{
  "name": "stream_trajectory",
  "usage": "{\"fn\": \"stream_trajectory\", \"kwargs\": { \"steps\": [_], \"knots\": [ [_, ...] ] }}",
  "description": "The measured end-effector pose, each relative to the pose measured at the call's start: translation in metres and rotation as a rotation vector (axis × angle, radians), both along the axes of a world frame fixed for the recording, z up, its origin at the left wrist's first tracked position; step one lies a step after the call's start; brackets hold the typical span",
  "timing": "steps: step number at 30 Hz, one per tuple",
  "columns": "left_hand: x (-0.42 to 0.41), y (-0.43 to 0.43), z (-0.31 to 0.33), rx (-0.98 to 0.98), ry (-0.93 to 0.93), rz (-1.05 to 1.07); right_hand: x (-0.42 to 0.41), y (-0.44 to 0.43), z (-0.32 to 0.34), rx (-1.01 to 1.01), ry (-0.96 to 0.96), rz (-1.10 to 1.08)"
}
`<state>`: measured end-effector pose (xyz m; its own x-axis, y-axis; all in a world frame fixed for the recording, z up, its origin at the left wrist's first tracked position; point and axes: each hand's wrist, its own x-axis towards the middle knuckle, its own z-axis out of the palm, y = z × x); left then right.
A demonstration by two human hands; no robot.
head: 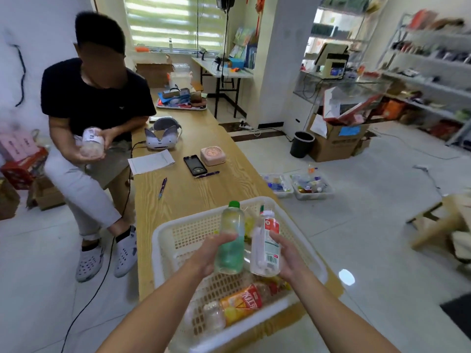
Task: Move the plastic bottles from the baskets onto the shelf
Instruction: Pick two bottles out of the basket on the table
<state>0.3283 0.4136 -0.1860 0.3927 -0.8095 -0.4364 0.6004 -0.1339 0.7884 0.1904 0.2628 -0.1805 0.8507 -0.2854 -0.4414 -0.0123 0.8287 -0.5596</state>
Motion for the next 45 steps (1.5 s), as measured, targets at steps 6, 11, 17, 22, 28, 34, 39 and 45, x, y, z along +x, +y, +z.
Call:
{"fn": "stream_trajectory", "kwargs": {
  "steps": [6,11,17,22,28,34,39,45],
  "knots": [
    [-0.04,-0.057,0.022,-0.098,-0.107,-0.116,-0.082,-0.035,0.027,-0.196,0.021,-0.329],
    [-0.111,-0.118,0.041,-0.158,-0.155,-0.357,-0.18,-0.05,0.054,-0.393,0.083,-0.609],
    [-0.254,-0.185,0.064,-0.224,-0.2,-0.74,-0.332,-0.039,0.076,-0.526,0.217,-0.934],
    [-0.405,-0.201,0.086,-0.327,-0.167,-1.092,-0.474,0.008,0.097,-0.602,0.296,-1.208],
    [-0.574,-0.166,0.106,-0.419,-0.101,-1.406,-0.612,0.102,0.119,-0.655,0.376,-1.515],
    [-0.701,-0.104,0.118,-0.52,-0.058,-1.737,-0.686,0.218,0.127,-0.61,0.536,-1.82],
    [-0.775,-0.042,0.133,-0.599,-0.065,-1.988,-0.711,0.305,0.126,-0.57,0.634,-2.089],
    [-0.835,0.029,0.132,-0.616,-0.106,-2.132,-0.72,0.39,0.119,-0.469,0.776,-2.377]
  ]
}}
